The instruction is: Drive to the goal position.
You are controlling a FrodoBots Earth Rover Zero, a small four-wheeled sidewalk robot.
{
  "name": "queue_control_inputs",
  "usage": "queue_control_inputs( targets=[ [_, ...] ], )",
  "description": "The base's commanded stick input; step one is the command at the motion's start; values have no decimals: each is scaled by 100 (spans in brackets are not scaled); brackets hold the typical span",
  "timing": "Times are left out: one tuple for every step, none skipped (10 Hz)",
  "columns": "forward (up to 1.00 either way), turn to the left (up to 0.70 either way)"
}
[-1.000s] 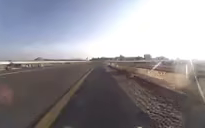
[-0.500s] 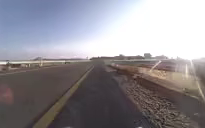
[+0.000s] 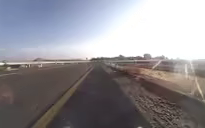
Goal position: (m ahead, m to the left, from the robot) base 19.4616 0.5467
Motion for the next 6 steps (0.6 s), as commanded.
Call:
queue_control_inputs(
  targets=[
    [50,0],
    [50,0],
    [50,0],
    [50,0],
    [50,0],
    [50,0]
  ],
)
